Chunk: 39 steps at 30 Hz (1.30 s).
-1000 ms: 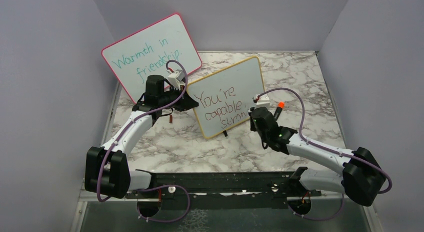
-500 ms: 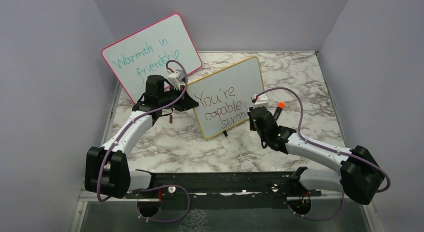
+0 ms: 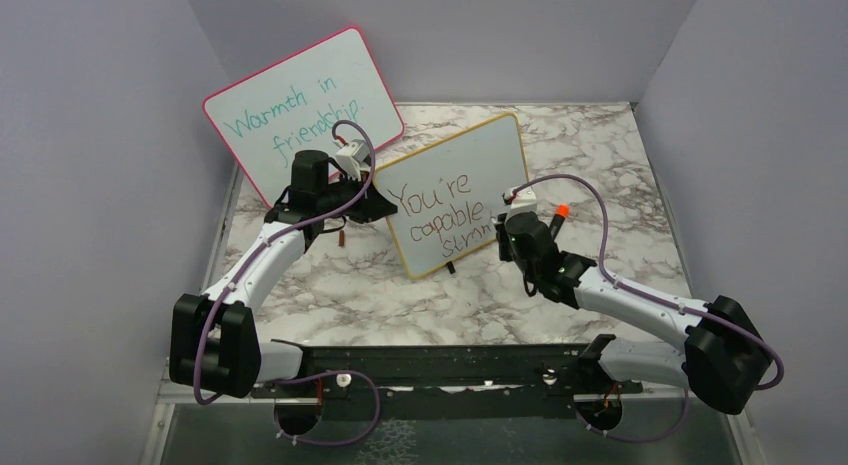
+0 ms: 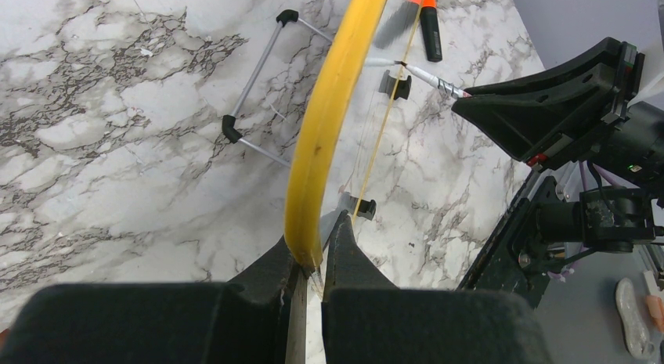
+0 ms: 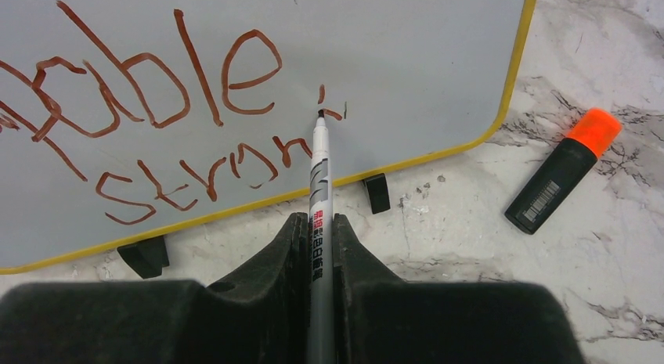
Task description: Write a sentence on the whiteboard
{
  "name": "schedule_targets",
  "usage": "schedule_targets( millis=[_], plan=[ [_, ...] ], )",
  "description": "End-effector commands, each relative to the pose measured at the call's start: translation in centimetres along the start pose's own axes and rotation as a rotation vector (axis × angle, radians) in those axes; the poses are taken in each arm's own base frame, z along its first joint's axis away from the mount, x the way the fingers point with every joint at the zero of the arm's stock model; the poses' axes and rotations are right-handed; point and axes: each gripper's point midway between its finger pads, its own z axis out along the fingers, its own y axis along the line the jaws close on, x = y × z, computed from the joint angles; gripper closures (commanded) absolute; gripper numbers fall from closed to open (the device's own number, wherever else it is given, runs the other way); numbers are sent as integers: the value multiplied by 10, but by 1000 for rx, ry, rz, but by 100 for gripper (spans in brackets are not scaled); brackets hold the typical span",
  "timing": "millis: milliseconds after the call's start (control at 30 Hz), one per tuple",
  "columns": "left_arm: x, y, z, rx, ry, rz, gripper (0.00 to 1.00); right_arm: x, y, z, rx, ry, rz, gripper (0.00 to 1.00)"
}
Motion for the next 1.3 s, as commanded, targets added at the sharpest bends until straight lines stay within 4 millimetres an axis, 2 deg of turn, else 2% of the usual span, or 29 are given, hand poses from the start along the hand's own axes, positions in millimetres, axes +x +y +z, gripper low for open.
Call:
schedule_targets(
  millis=[0,400,567,900,1133,1267],
  plan=[
    [37,78,-13,-340,114,47,100,3,10,-2,-53,18,22,99],
    [38,79,-13,-345,115,46,100,26,6,-4,-34,110,25,99],
    [38,78,-13,-343,115,45,100,29,2,-3,-5,125,22,99],
    [37,78,-13,-341,113,45,100,18,-9,3,72,72,29,99],
    [38,78,-13,-341,114,46,100,8,-9,6,75,37,25,99],
    [37,78,-13,-342,113,47,100,-5,-7,7,64,-10,40,99]
  ],
)
